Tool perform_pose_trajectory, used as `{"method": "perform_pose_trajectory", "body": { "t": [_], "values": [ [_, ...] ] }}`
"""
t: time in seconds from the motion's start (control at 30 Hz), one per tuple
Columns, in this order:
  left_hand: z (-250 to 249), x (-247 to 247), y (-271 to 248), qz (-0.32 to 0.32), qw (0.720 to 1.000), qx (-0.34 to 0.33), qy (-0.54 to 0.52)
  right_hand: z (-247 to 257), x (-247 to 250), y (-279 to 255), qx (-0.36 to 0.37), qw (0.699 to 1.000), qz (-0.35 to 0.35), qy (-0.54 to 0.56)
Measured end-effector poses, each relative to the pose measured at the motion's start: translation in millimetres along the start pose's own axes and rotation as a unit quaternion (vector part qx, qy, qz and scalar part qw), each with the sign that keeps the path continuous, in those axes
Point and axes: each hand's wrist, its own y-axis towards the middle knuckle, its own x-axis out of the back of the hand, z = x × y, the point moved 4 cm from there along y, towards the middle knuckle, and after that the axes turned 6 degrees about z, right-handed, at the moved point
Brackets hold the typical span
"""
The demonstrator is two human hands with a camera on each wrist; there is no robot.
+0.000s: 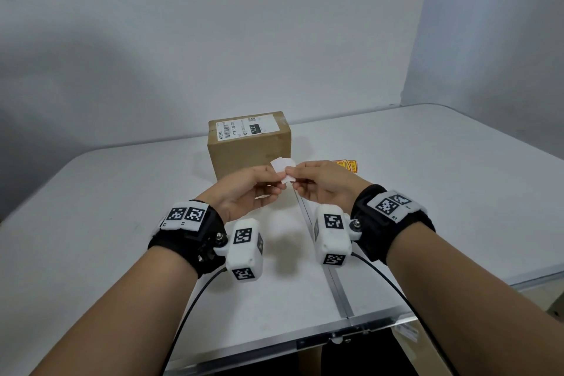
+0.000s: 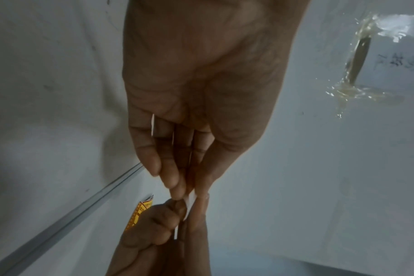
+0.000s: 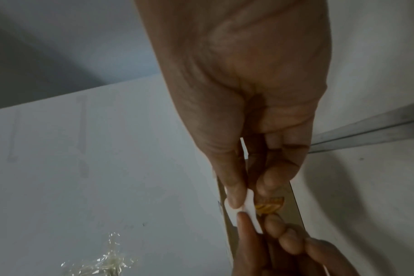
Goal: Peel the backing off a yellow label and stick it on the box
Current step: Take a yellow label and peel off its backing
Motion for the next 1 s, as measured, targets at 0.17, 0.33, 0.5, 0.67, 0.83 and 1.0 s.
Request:
{"method": "perform_pose_trajectory", "body": {
  "t": [0.17,0.33,0.5,0.67,0.83,1.0],
  "values": [
    [0,9,-1,0.007,0.999,0.032,-0.013,-2,3,-1,-0.034,0.999,0.013,-0.012],
    [0,21,-2,0.000,0.998,0.059,0.002,-7,10,0,-0.076,0.997,0.014,-0.008],
    [4,30,-3,-0.012,0.997,0.069,0.029,-14,19,-2,-0.106,0.994,0.008,-0.004],
    [5,33,-3,-0.028,0.996,0.071,0.039,-16,24,-1,-0.110,0.994,-0.013,0.008],
    [2,37,-1,-0.047,0.996,0.070,0.038,-18,26,1,-0.097,0.995,-0.032,0.019],
    [1,54,-5,-0.112,0.990,0.068,0.047,-17,42,-2,-0.086,0.992,-0.078,0.038]
  ]
}}
